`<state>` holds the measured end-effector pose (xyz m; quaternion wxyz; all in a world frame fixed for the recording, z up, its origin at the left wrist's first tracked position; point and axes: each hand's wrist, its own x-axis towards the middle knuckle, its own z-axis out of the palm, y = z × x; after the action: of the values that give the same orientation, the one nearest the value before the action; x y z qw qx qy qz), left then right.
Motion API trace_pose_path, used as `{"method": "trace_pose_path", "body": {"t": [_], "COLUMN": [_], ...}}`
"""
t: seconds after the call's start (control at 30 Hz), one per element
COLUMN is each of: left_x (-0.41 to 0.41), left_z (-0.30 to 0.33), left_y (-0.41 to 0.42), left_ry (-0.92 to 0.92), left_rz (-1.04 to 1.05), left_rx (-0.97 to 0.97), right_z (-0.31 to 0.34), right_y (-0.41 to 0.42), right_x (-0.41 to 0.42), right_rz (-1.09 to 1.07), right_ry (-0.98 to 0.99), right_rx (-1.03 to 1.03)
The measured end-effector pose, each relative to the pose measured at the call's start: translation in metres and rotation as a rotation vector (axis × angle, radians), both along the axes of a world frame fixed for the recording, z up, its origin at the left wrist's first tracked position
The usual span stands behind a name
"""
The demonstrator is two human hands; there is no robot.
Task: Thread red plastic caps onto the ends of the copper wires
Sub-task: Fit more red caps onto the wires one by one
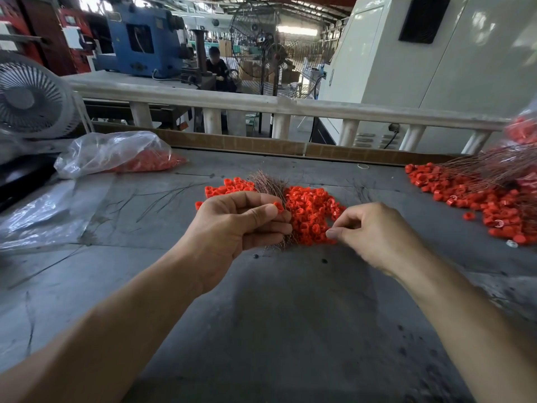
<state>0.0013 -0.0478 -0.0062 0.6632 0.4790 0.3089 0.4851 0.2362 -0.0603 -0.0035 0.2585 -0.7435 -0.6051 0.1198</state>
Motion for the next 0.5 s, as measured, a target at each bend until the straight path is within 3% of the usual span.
{"method": "trace_pose_path", "body": {"t": [0.23,0.3,0.43,0.5], "left_x": [-0.001,-0.001,0.0,0.001], "left_z": [0.0,0.0,0.0,0.0], "left_y": [0.001,0.0,-0.001,-0.002], "left_ry": [0.003,-0.001,-0.01,-0.015], "left_rz": [-0.002,-0.009,-0.02,-0.032], "left_rx": [0.0,0.001,-0.002,-0.01], "right_z": [0.0,-0.001,0.003,0.003], "right_y": [-0.001,0.001,-0.001,-0.004], "right_x": [-0.002,0.0,-0.008,-0.018], "right_rz": [0.041,0.064,0.255,0.35], "right_ry": [-0.106,0.033,0.561,0.625], "right_rx": [-0.007,0.058,0.206,0.238]}}
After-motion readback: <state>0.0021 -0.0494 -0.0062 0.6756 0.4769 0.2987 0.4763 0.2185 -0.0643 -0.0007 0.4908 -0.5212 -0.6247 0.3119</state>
